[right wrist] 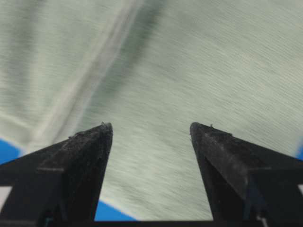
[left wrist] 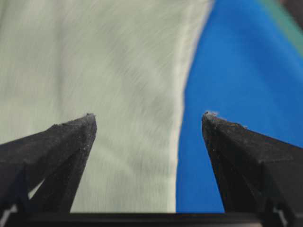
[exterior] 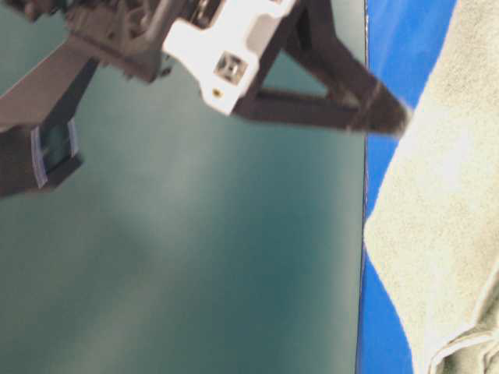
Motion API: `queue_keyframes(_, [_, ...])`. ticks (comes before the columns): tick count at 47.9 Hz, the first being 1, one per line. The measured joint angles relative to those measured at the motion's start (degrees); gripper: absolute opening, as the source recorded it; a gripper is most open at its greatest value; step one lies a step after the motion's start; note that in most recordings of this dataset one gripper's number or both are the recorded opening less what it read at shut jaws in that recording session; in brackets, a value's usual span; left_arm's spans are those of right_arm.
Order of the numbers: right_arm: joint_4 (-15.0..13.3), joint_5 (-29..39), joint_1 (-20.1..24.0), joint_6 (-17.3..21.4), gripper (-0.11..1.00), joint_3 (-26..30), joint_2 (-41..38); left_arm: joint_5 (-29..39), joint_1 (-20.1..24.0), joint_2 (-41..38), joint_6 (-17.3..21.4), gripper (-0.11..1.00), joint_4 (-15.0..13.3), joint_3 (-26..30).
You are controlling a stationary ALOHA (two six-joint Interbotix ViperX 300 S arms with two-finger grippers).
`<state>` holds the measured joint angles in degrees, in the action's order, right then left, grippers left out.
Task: Fold a bath towel.
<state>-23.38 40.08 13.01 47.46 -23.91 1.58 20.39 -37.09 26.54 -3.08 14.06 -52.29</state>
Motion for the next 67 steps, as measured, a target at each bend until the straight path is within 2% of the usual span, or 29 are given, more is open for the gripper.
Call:
queue_keyframes(5, [-0.35, -0.62, -1.85, 0.62, 0.66, -2.37, 1.76, -1.41, -1.49, -1.85, 2.64, 0.84, -0.26, 1.14])
queue_keyframes(12, [-0.53, -1.58, -2.81, 0.62, 0.66, -3.69, 3.16, -1.76, -1.41, -6.15, 2.11, 0.84, -0.44, 3.87])
queue_keyframes(24, [-0.53, -1.76, -3.34, 0.62, 0.66, -4.92, 3.78, -1.67, 1.32, -21.8, -3.78, 0.84, -0.97, 10.2])
queue_keyframes(30, [-0.62, -1.85, -3.34, 0.62, 0.66, -5.71, 4.39, -1.49, 1.58, -29.53, -4.83, 0.84, -0.97, 11.69])
queue_keyframes(39, [-0.7, -1.85, -3.25, 0.53, 0.66, -7.21, 5.89, -1.41, 1.76, -33.57, -5.71, 0.82, -1.05, 12.83])
queue_keyframes(44, [-0.7, -1.85, -3.08, 0.44, 0.66, -8.0, 6.59, -0.53, 2.02, -33.49, -5.62, 0.67, -1.23, 13.01])
queue_keyframes(52, [-0.7, -1.93, -2.29, 0.44, 0.66, -9.05, 7.56, 4.57, 3.08, -33.84, -4.48, 0.21, -0.88, 13.97])
queue_keyframes(55, [-0.7, -1.85, -2.02, 0.44, 0.66, -9.49, 8.0, 6.24, 3.52, -33.75, -4.13, 0.09, -0.79, 14.41])
queue_keyframes(62, [-0.7, -1.93, -1.85, 0.53, 0.66, -10.72, 9.23, 11.95, 3.6, -33.31, -2.81, 0.08, -0.7, 15.56])
queue_keyframes(67, [-0.7, -1.93, -1.76, 0.53, 0.66, -11.95, 10.2, 18.9, 4.04, -32.08, -1.67, 0.08, -0.62, 17.23])
